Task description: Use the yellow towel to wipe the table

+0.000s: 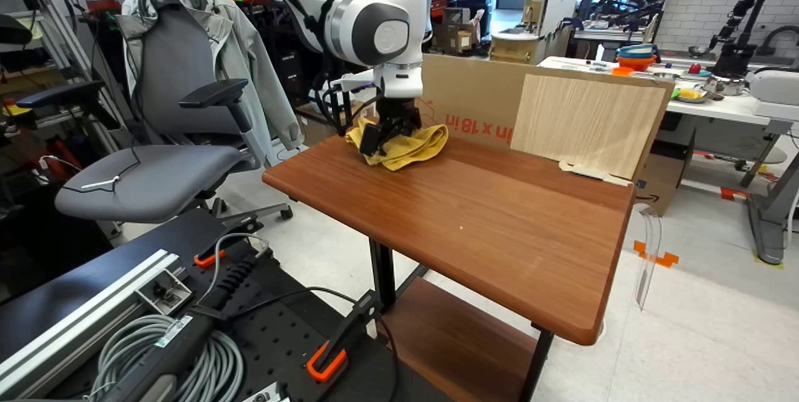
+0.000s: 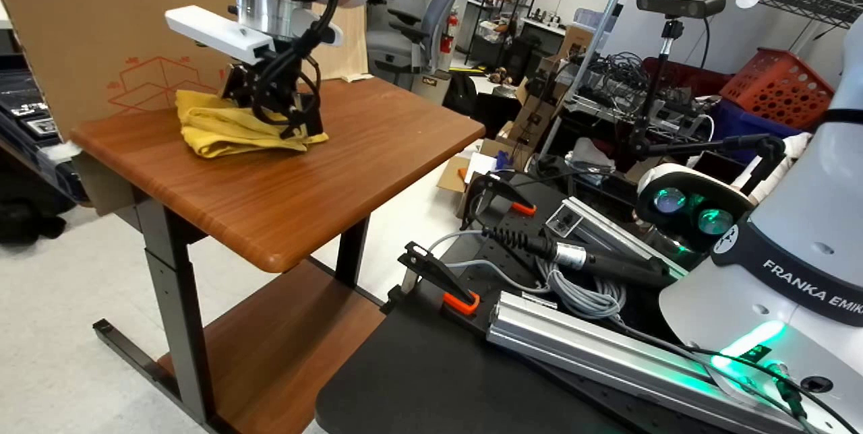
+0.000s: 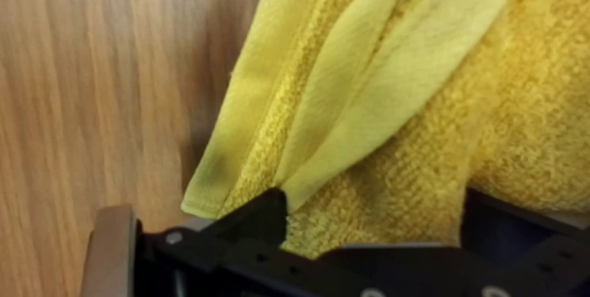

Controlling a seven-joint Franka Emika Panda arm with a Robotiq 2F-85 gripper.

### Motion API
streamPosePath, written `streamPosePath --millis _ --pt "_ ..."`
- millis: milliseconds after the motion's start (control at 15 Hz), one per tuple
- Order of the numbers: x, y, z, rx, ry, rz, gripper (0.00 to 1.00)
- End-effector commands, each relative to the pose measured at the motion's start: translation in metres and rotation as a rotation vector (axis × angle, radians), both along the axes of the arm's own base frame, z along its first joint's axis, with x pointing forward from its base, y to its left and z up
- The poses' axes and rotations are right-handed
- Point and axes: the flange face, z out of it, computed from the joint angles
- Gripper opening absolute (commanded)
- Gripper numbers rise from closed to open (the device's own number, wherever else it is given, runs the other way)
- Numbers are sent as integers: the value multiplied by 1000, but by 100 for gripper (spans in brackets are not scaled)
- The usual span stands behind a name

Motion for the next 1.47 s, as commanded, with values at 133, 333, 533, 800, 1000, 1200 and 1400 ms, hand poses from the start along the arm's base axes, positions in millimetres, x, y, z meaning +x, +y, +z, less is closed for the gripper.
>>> streamPosePath --millis 133,333,533,800,1000,1200,1400 --pt "-48 12 -45 32 142 90 100" --pt "-77 -3 -40 42 166 199 100" --pt "-103 -26 -37 54 208 282 100" --pt "-112 -95 -32 9 194 234 100" --pt "-111 -161 -22 -7 175 89 100" --pt "-116 -239 -21 -13 164 -36 100" --pt "-123 -290 -15 -12 138 -113 100"
